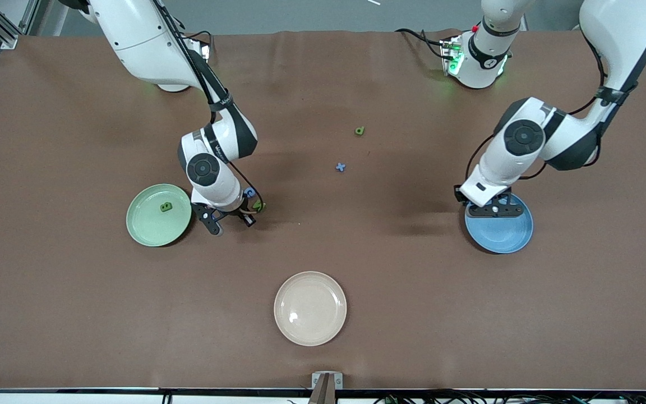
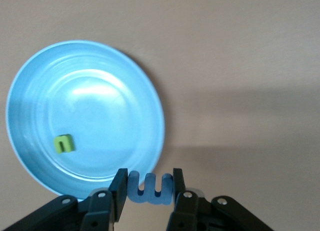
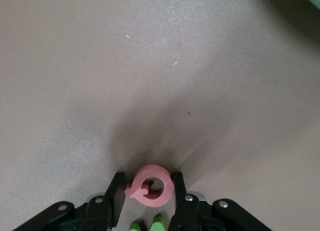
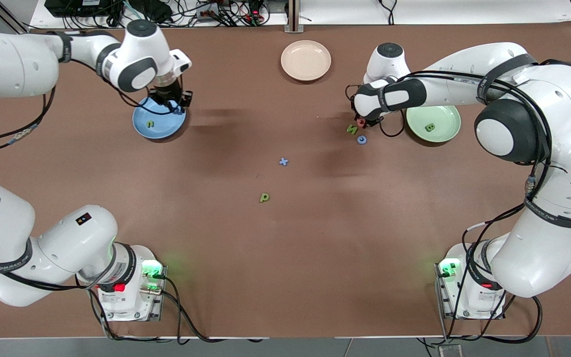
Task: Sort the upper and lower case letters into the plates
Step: 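Drop the m in the blue plate while the right gripper places q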
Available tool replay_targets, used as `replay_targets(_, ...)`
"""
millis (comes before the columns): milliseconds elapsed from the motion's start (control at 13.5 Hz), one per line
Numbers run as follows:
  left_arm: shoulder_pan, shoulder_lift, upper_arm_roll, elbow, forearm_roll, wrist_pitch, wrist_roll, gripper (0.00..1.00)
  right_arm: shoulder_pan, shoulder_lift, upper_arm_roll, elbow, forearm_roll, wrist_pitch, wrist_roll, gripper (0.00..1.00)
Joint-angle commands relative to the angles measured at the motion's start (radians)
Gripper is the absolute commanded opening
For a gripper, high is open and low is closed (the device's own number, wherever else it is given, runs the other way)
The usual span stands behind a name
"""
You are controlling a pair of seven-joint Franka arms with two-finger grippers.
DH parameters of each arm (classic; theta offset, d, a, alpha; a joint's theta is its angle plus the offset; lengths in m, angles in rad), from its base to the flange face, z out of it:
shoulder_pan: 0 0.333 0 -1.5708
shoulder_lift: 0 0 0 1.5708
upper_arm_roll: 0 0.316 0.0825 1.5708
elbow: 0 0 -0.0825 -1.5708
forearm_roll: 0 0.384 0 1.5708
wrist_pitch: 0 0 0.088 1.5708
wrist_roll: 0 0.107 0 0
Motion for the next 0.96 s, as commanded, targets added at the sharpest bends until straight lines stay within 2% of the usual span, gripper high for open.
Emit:
replay_targets(0, 0.091, 0.047, -0.017, -0.014, 0.024, 0.002, 0.080, 0.18, -0.036, -0.013, -0.005, 0.015, 0.003, -0.083, -0.040, 0.00)
replay_targets(148, 0.132, 0.102, -0.015, -0.011, 0.097, 0.005, 0.106, 0.19, -0.097, -0.064, -0.006, 0.039, 0.003, -0.192, -0.138, 0.00)
replay_targets(297, 0.137, 0.170, 0.008, -0.002, 0.206, 0.008, 0.088, 0.20, -0.181, -0.117, -0.006, 0.040, 0.003, -0.298, -0.309, 0.00)
replay_targets(445, 0.137, 0.208, 0.011, -0.002, 0.259, 0.009, 0.049, 0.20, -0.266, -0.157, -0.008, 0.036, -0.005, -0.357, -0.478, 0.00)
replay_targets(742, 0.134, 0.263, 0.016, -0.005, 0.346, 0.009, -0.018, 0.20, -0.437, -0.170, -0.009, 0.010, -0.010, -0.353, -0.800, 0.00)
replay_targets(890, 0.134, 0.264, 0.028, -0.005, 0.357, 0.009, -0.021, 0.20, -0.485, -0.171, -0.009, -0.011, -0.010, -0.334, -0.900, 0.00)
